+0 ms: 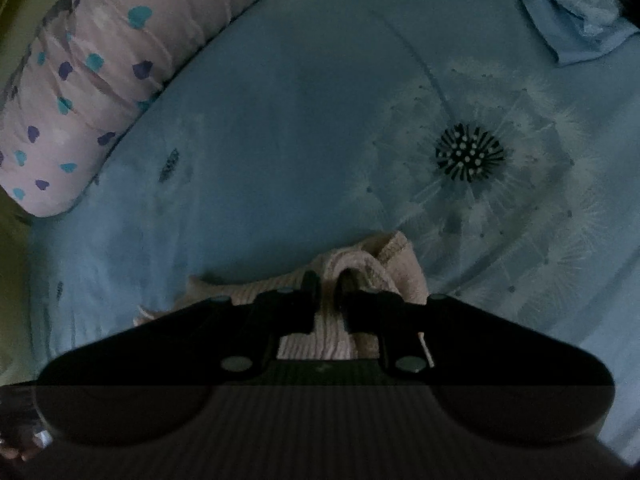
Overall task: Fold small clothes
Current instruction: 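Lift the hem and fold it toward the collar, then open both grippers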
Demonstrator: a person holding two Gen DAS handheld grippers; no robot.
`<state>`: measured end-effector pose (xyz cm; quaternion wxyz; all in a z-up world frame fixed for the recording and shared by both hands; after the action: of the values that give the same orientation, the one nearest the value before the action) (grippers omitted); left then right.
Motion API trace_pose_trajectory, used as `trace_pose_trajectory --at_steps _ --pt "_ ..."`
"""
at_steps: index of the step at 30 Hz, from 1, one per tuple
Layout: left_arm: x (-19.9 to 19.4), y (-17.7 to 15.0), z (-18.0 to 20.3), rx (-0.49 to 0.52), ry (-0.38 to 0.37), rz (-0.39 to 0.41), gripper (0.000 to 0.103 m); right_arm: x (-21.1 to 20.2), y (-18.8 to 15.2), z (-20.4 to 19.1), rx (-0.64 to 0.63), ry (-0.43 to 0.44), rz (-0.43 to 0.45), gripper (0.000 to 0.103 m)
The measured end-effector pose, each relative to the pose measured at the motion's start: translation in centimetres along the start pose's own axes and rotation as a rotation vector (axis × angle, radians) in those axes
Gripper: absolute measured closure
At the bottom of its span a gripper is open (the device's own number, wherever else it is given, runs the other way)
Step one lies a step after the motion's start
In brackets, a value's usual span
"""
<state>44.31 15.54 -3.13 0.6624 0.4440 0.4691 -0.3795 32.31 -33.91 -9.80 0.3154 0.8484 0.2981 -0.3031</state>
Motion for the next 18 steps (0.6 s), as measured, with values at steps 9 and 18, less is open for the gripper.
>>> trace_pose_trajectory --at_steps 9,18 --pt "-2.6 1.2 0.0 0.003 -0.027 0.040 0.025 -3.9 1.0 -2.1 -0.051 -0.035 0.146 0.048" --pt "-0.6 -2.6 3.4 0.184 -0.021 -0.028 0.025 -4.6 -2.1 -3.0 -0.212 0.002 -0.006 0.049"
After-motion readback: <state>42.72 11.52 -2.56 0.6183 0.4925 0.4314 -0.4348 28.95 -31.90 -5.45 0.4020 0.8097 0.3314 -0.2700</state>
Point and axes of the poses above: each gripper's, at about its wrist camera, not at the fingertips, and x roughly the way its jaws point, z to its right, y to its top, the point moved 3 cm from there along x, roughly the way its jaws point, and after that the axes turned 9 degrees about y, right-handed, at the moved point
